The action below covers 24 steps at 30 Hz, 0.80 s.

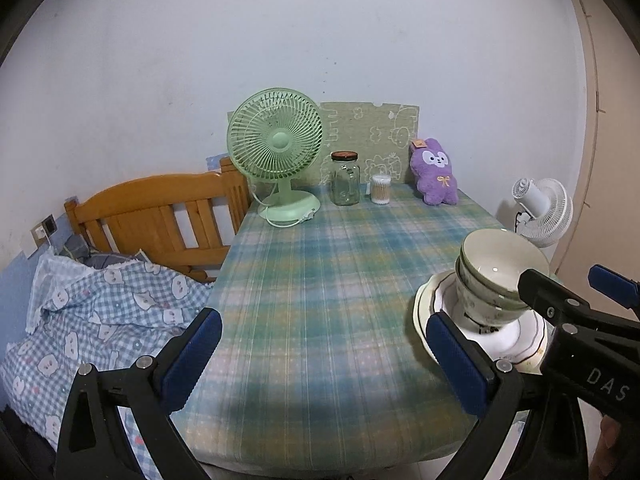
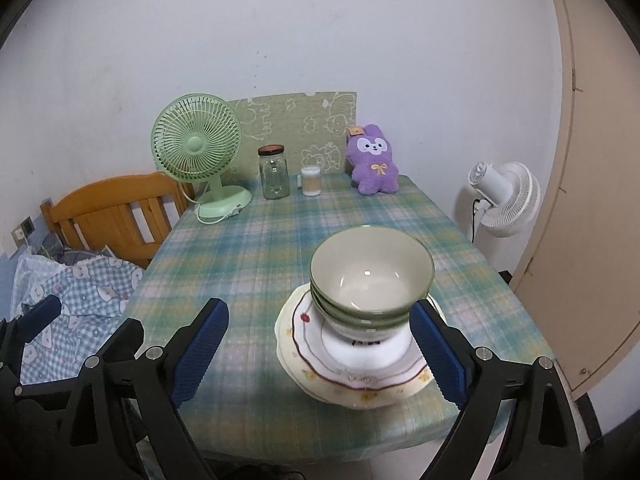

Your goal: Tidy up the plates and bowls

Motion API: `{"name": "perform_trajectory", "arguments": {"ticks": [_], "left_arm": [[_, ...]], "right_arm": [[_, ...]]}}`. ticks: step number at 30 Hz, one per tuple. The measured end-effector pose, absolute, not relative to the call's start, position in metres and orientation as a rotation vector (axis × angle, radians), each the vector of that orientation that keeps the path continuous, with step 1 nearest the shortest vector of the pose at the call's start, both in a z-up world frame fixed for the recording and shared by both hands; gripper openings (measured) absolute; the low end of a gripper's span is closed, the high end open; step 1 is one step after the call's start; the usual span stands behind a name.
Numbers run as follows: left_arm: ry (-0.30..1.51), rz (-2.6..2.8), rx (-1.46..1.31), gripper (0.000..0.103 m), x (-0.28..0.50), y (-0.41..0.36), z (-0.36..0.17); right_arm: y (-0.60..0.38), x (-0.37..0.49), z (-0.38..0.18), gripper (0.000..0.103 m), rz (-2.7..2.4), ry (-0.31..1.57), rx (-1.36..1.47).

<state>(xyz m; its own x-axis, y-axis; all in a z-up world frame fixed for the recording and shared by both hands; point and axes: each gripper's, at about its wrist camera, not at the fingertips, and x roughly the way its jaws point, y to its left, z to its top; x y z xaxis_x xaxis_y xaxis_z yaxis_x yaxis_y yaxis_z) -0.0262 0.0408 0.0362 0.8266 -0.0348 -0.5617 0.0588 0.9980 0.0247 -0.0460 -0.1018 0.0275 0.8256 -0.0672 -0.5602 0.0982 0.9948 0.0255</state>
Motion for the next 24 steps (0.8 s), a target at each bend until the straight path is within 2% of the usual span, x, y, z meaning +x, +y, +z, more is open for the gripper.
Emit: {"name": "perform_trajectory", "arguments": {"ticks": [24], "left_arm": [[0.583,-0.031,0.010,0.103,-0.032,0.048,0.015]], "right_arm": [[-0.105,-0.054,0.002,0.094,-0.093,0.554,0.078]]}}
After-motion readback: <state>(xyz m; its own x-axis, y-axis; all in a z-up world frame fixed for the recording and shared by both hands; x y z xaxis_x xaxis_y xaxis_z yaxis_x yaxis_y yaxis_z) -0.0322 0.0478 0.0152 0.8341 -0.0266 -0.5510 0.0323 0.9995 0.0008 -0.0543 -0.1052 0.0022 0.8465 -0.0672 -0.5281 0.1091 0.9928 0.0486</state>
